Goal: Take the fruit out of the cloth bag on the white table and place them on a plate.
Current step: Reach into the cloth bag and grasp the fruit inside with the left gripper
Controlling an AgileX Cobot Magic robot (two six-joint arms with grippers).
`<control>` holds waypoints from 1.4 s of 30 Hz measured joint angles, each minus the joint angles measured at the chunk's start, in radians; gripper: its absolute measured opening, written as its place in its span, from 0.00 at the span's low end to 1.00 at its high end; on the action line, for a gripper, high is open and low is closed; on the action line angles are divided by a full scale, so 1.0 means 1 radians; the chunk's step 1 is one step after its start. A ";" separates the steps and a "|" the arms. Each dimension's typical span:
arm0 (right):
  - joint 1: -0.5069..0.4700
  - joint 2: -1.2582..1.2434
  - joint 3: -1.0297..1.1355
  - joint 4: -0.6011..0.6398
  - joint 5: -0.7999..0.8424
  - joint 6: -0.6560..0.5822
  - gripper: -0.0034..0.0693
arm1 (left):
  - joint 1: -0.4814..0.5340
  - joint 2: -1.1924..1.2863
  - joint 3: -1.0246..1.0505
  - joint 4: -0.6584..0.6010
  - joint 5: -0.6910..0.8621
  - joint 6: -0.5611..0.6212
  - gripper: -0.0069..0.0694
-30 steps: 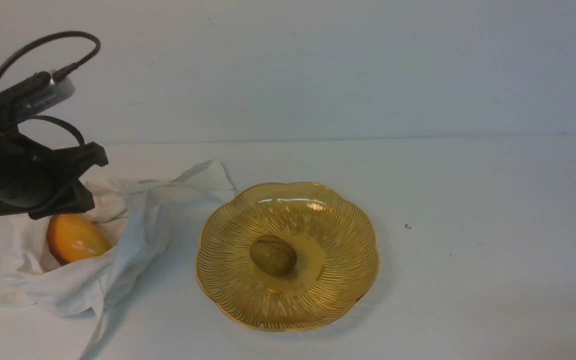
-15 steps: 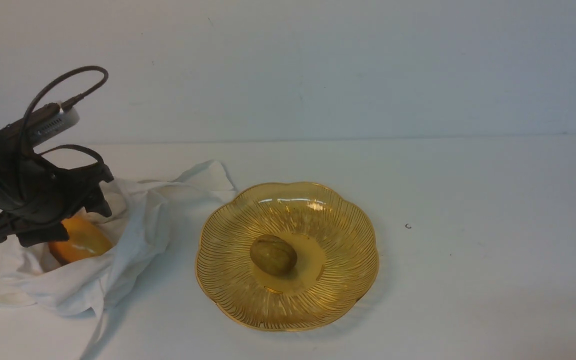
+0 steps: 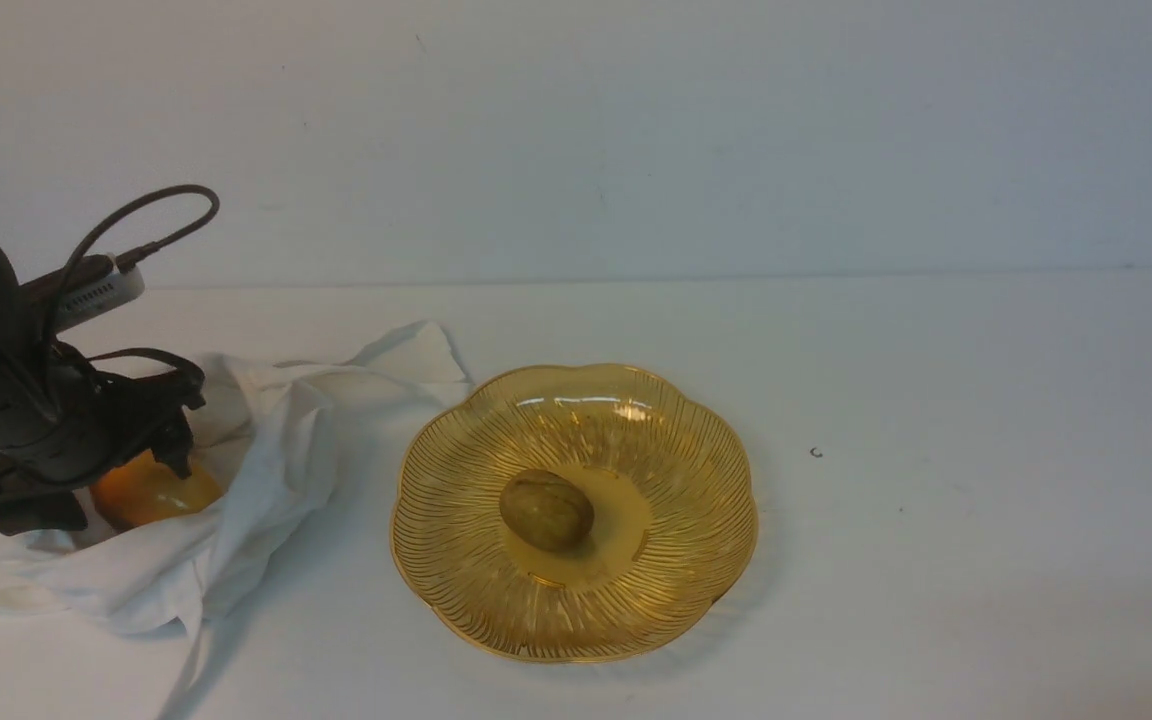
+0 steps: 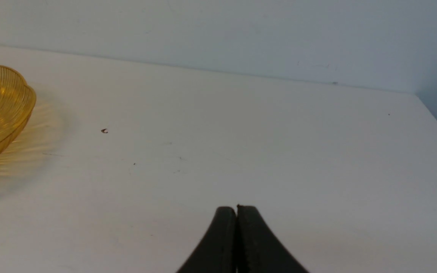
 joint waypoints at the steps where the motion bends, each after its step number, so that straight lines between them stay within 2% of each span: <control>1: 0.000 0.000 0.000 0.000 0.000 0.000 0.03 | 0.000 0.003 0.000 0.000 0.000 -0.003 0.87; 10: 0.000 0.000 0.000 0.000 0.000 0.000 0.03 | 0.000 0.016 -0.003 -0.055 -0.077 -0.016 0.87; 18: 0.000 0.000 0.000 0.000 0.000 0.000 0.03 | 0.000 0.064 -0.005 -0.062 -0.079 -0.040 0.87; 26: 0.000 0.000 0.000 0.000 0.000 0.000 0.03 | 0.000 0.094 -0.005 -0.009 -0.084 -0.057 0.86; 31: 0.000 0.000 0.000 0.000 0.000 0.000 0.03 | 0.000 0.102 -0.005 -0.002 -0.083 -0.057 0.75; 42: 0.000 0.000 0.000 0.000 0.000 0.000 0.03 | 0.001 -0.024 -0.073 0.120 0.012 -0.052 0.76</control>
